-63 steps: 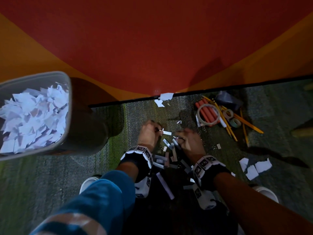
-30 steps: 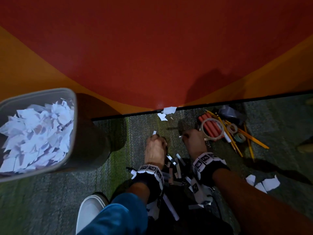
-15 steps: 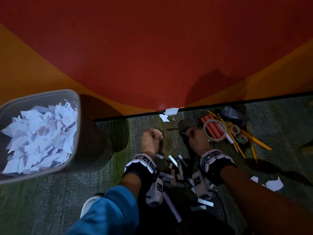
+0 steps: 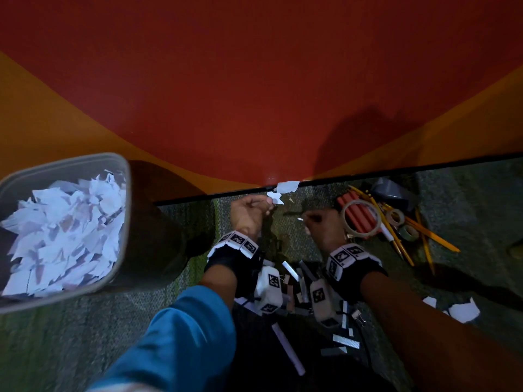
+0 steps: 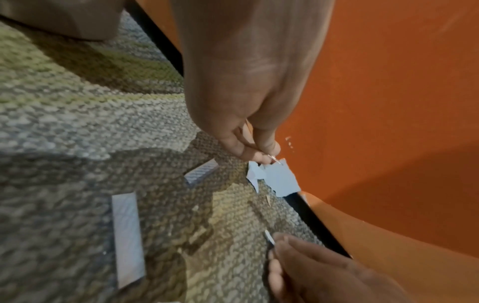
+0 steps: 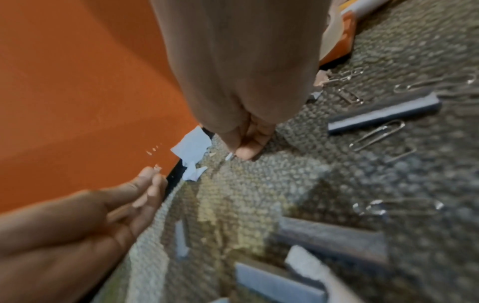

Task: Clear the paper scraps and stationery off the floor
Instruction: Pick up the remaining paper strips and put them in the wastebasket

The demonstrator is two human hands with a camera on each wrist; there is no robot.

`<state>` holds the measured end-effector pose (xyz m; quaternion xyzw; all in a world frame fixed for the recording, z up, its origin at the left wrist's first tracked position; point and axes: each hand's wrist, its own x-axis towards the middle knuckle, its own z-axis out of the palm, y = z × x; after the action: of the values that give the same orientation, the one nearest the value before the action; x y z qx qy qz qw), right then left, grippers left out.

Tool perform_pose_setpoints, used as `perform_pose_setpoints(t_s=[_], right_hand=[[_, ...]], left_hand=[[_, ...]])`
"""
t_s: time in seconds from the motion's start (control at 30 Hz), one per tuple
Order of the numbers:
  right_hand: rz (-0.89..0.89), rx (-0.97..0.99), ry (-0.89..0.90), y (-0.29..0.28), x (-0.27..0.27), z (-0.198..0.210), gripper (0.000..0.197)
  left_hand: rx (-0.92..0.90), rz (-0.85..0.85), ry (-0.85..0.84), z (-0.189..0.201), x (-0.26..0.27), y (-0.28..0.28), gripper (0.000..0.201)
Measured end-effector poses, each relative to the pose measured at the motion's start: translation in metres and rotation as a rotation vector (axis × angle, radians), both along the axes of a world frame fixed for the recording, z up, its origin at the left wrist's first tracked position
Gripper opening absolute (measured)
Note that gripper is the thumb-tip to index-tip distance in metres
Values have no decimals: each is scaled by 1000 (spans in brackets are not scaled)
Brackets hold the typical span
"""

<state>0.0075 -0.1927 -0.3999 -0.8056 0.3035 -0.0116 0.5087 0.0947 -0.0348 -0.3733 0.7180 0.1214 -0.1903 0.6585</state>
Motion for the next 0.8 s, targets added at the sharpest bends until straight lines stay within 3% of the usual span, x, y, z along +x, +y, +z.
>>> perform_pose_setpoints(t_s=[0.17, 0.37, 0.57, 0.73, 0.8], right_hand=[[14, 32, 21, -1, 0, -5, 13], [1, 37, 30, -1, -1, -10, 12], [-27, 59, 27, -1, -1, -15, 16], [-14, 3, 32, 0, -1, -13, 32], [-7, -2, 24, 0, -1, -11, 28]], left_hand=[[-89, 14, 87, -2, -4, 6, 11], [-69, -51, 121, -9, -11, 10, 14], [11, -103, 109, -10, -14, 13, 15], [138, -143, 82, -15, -17, 14, 17], [184, -156, 68, -19, -16, 16, 26]])
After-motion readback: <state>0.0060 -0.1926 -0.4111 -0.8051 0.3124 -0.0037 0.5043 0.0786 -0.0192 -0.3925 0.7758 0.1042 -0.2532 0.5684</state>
